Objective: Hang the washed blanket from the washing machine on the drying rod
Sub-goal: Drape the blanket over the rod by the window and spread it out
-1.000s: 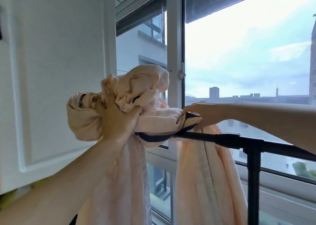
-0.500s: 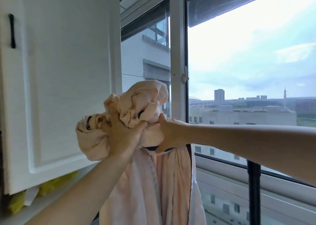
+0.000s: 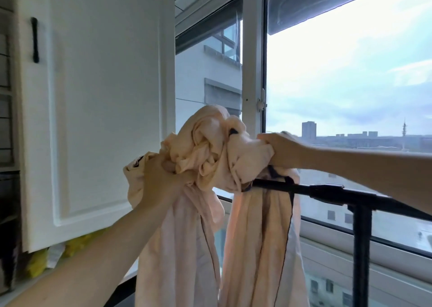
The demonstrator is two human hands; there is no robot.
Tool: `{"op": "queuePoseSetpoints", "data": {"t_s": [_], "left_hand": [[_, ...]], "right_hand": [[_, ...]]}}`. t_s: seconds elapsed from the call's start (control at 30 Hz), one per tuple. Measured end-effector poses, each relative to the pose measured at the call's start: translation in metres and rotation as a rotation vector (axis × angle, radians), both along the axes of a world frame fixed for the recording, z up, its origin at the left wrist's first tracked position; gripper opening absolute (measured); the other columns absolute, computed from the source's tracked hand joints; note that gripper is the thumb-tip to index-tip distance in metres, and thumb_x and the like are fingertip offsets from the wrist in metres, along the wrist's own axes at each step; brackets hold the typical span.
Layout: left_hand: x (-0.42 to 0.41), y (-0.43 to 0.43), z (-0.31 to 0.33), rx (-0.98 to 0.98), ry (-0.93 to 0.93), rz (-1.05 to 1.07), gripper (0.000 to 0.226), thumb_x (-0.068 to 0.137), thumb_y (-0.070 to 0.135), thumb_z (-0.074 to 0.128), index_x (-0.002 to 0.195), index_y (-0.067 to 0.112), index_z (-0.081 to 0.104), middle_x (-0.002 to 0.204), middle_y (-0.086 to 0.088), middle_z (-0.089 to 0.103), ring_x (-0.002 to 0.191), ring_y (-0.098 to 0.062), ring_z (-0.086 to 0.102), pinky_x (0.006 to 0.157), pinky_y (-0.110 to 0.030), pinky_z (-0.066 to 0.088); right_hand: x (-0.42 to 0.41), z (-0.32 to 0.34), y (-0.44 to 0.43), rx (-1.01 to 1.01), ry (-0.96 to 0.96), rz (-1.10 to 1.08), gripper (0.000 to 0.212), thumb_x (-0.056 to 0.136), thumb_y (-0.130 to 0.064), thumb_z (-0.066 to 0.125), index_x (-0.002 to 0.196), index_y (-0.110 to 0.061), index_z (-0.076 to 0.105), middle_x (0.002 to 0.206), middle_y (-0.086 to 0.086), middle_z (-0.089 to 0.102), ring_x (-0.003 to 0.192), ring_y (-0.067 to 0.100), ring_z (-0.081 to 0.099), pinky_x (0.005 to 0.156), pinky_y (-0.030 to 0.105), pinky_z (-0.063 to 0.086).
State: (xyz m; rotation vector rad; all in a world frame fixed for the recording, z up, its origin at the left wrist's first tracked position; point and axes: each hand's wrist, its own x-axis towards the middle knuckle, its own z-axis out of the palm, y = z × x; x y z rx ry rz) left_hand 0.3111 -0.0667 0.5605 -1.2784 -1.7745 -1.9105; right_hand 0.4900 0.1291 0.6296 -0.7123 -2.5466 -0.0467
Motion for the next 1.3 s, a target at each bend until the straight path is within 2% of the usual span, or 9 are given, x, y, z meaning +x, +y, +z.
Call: {"op": "queuePoseSetpoints", "data": {"t_s": [0.1, 0.27, 0.47, 0.57, 0.7, 0.87, 1.07, 1.2, 1.3], "left_hand": [[-0.004, 0.003, -0.008, 0.042, -0.067, 0.053, 0.025, 0.067, 0.017, 0.074, 0.08, 0.0, 0.063, 0.069, -0.005, 0.062, 0.065, -0.017, 0.059, 0.058, -0.027, 0.039], [0.006, 0.005, -0.026, 0.071, -0.054, 0.059, 0.029, 0.062, 0.031, 0.062, 0.07, 0.003, 0.057, 0.065, -0.009, 0.057, 0.07, -0.034, 0.058, 0.06, -0.04, 0.043], [0.01, 0.003, -0.038, 0.048, -0.094, 0.01, 0.029, 0.06, 0.036, 0.06, 0.071, 0.01, 0.054, 0.076, -0.012, 0.056, 0.068, -0.028, 0.057, 0.062, -0.044, 0.043], [0.018, 0.003, -0.045, 0.021, -0.072, -0.012, 0.02, 0.067, 0.026, 0.068, 0.076, 0.012, 0.056, 0.085, -0.01, 0.053, 0.069, -0.016, 0.056, 0.062, -0.035, 0.042], [0.03, 0.003, -0.062, -0.01, -0.049, -0.045, 0.018, 0.076, 0.013, 0.072, 0.088, 0.019, 0.06, 0.086, 0.007, 0.054, 0.07, 0.001, 0.056, 0.064, -0.017, 0.039], [0.046, 0.005, -0.08, -0.016, 0.061, -0.05, 0.034, 0.078, 0.016, 0.072, 0.111, 0.017, 0.062, 0.107, 0.008, 0.05, 0.085, 0.01, 0.051, 0.071, -0.003, 0.038], [0.05, 0.004, -0.11, -0.113, 0.134, -0.036, 0.04, 0.081, 0.03, 0.07, 0.117, 0.037, 0.055, 0.117, 0.012, 0.043, 0.097, 0.019, 0.043, 0.071, 0.0, 0.037], [0.05, 0.002, -0.138, -0.204, 0.11, -0.019, 0.058, 0.078, 0.021, 0.069, 0.128, 0.04, 0.047, 0.125, 0.008, 0.036, 0.097, 0.024, 0.034, 0.069, 0.005, 0.032], [0.043, 0.005, -0.153, -0.235, 0.071, -0.052, 0.069, 0.076, 0.016, 0.07, 0.133, 0.041, 0.04, 0.13, 0.007, 0.035, 0.105, 0.009, 0.04, 0.074, 0.001, 0.033]], "right_hand": [[0.023, 0.007, 0.016, 0.007, -0.031, -0.1, 0.023, 0.076, -0.036, 0.073, 0.085, -0.025, 0.055, 0.085, -0.003, 0.061, 0.082, 0.024, 0.058, 0.076, 0.035, 0.05], [0.044, -0.001, 0.001, -0.168, -0.246, -0.069, 0.026, 0.081, -0.017, 0.069, 0.104, -0.02, 0.057, 0.107, 0.002, 0.063, 0.102, 0.026, 0.061, 0.085, 0.035, 0.055], [0.048, 0.007, -0.023, -0.746, -0.174, 0.159, 0.083, 0.08, -0.01, 0.069, 0.143, -0.041, 0.024, 0.139, 0.005, 0.049, 0.118, 0.026, 0.057, 0.095, 0.041, 0.05], [0.027, -0.001, -0.04, -0.585, -0.234, 0.128, 0.089, 0.081, -0.028, 0.075, 0.145, -0.043, 0.015, 0.137, -0.002, 0.046, 0.111, 0.024, 0.057, 0.08, 0.032, 0.051], [-0.005, -0.03, -0.045, -0.288, -0.277, 0.031, 0.098, 0.075, -0.04, 0.079, 0.145, -0.018, 0.015, 0.11, 0.0, 0.055, 0.085, 0.018, 0.061, 0.061, 0.025, 0.051], [-0.017, -0.034, -0.052, -0.064, -0.161, 0.144, 0.109, 0.068, -0.038, 0.083, 0.145, -0.033, 0.006, 0.114, 0.003, 0.046, 0.092, 0.021, 0.053, 0.074, 0.034, 0.053], [-0.025, -0.054, -0.046, 0.395, -0.264, 0.169, 0.059, 0.092, -0.038, 0.055, 0.14, -0.049, 0.023, 0.121, 0.007, 0.05, 0.093, 0.025, 0.057, 0.074, 0.041, 0.056], [-0.021, -0.055, -0.051, 0.3, -0.178, 0.104, 0.04, 0.086, -0.064, 0.047, 0.105, -0.033, 0.064, 0.095, -0.001, 0.07, 0.079, 0.017, 0.069, 0.071, 0.034, 0.058], [-0.021, -0.06, -0.048, 0.226, -0.116, 0.119, 0.046, 0.089, -0.066, 0.037, 0.093, -0.029, 0.064, 0.087, -0.001, 0.067, 0.08, 0.017, 0.066, 0.072, 0.035, 0.054]]}}
